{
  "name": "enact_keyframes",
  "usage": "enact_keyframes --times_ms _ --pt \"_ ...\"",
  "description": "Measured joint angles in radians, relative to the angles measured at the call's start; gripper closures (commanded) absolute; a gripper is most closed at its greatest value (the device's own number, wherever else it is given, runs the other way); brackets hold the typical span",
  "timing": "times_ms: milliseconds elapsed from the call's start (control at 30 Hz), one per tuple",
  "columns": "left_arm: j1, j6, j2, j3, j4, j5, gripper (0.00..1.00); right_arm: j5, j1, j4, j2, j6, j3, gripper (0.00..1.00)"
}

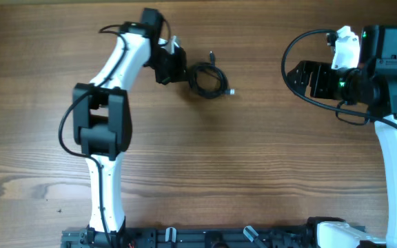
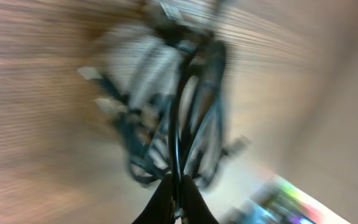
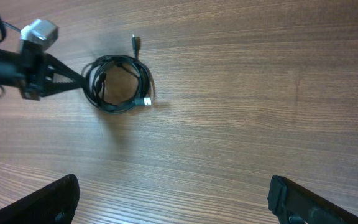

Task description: Untangle cables

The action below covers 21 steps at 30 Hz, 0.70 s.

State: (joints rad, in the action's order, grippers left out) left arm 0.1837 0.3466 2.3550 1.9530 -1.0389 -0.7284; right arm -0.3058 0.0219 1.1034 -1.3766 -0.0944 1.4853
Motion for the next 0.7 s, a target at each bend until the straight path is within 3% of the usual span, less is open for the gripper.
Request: enact_keyframes --times_ms 100,267,467,700 --pt "-0.053 0.0 0.0 0.0 -0.01 -0.251 0.96 -0.056 -0.003 -0.019 0.0 0.0 0.0 0.0" --pt "-0.05 -0.005 0.0 0.0 -0.018 -0.482 0.96 -0.208 -0.085 -0.134 -0.013 0.002 -0.002 0.0" --pt "-0.034 -0.005 0.0 0.0 -0.018 -0.596 0.96 -0.19 -0.27 -0.234 -0.178 0.065 -0.004 0.0" --pt "-0.056 -0.024 -0.065 -0.004 -0.014 -0.62 0.96 -0.134 -0.352 -0.312 -0.327 0.077 -0.006 0.0"
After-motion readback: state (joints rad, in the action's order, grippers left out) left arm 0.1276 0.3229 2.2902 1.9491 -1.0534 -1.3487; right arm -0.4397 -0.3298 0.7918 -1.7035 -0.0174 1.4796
